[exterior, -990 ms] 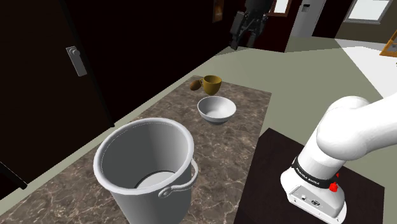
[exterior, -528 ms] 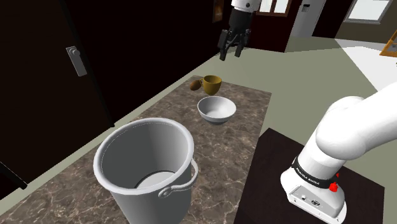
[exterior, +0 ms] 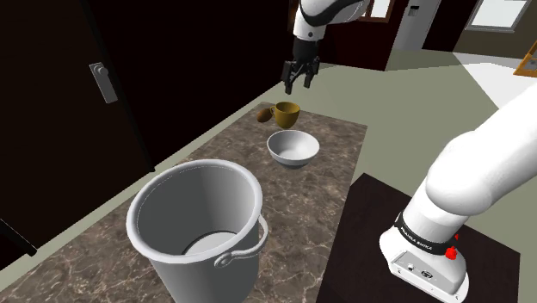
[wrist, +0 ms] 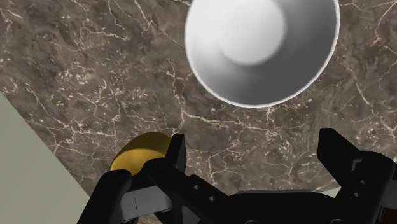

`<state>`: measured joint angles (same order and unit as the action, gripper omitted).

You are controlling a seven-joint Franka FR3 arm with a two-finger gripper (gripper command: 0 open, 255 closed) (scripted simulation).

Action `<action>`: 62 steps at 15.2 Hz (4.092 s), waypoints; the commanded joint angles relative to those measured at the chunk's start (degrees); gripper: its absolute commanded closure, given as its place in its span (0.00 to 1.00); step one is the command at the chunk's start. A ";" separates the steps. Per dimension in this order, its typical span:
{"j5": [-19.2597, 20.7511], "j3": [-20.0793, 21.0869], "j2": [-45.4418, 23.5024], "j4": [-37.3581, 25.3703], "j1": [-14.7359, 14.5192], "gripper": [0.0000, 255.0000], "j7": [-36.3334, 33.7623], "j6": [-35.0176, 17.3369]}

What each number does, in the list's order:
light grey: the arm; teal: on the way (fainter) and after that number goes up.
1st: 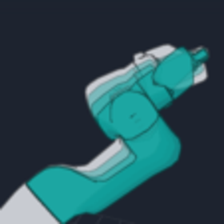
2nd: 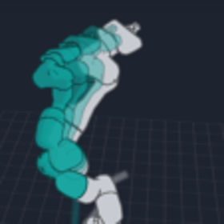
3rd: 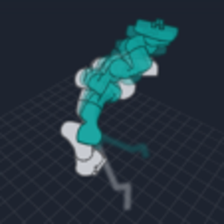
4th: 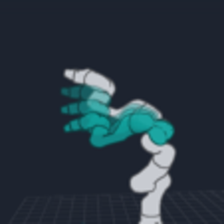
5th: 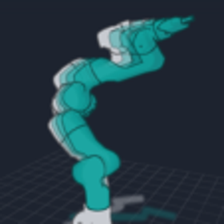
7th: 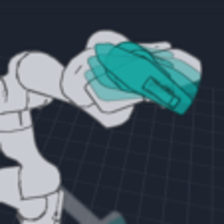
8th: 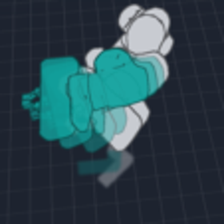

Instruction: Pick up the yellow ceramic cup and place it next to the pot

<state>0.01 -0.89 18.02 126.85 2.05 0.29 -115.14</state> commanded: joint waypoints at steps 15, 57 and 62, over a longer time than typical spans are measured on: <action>5.14 -2.44 -34.00 -20.91 2.61 0.00 2.77 -9.84; 5.41 -2.83 -37.09 -27.91 3.20 1.00 3.94 -5.58; 5.33 -2.82 -35.89 -30.12 3.17 1.00 4.25 -2.19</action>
<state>5.39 -3.69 -17.81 97.56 5.18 4.39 -118.08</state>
